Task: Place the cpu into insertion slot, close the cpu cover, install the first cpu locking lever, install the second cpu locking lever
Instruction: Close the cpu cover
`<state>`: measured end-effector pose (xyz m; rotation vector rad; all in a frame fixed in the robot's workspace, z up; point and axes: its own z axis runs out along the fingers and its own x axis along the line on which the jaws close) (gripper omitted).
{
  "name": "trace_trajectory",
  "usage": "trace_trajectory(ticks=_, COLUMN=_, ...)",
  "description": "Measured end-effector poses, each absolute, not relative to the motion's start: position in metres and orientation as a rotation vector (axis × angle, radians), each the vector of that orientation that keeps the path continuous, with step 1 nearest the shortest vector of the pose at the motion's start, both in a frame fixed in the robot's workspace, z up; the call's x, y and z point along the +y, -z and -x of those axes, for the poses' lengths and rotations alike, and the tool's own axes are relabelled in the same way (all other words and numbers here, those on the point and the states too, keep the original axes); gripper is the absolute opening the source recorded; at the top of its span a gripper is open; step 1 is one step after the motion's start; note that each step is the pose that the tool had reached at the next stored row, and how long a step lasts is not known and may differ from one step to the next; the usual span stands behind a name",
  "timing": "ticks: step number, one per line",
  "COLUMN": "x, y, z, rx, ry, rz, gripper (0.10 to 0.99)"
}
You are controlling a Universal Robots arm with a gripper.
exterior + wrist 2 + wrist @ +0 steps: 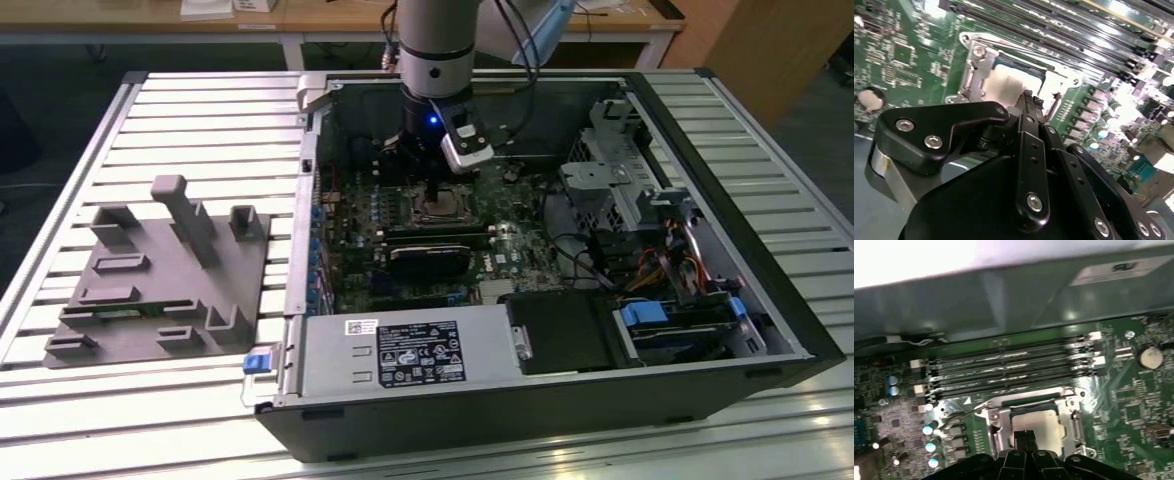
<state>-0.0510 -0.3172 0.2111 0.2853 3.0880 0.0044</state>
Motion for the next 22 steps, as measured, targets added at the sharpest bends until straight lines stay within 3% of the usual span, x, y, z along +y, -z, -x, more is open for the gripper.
trace_trajectory(ticks=22, x=-0.323, y=-0.2, z=0.066, rx=3.091, ry=-0.017, rz=-0.263, gripper=0.106)
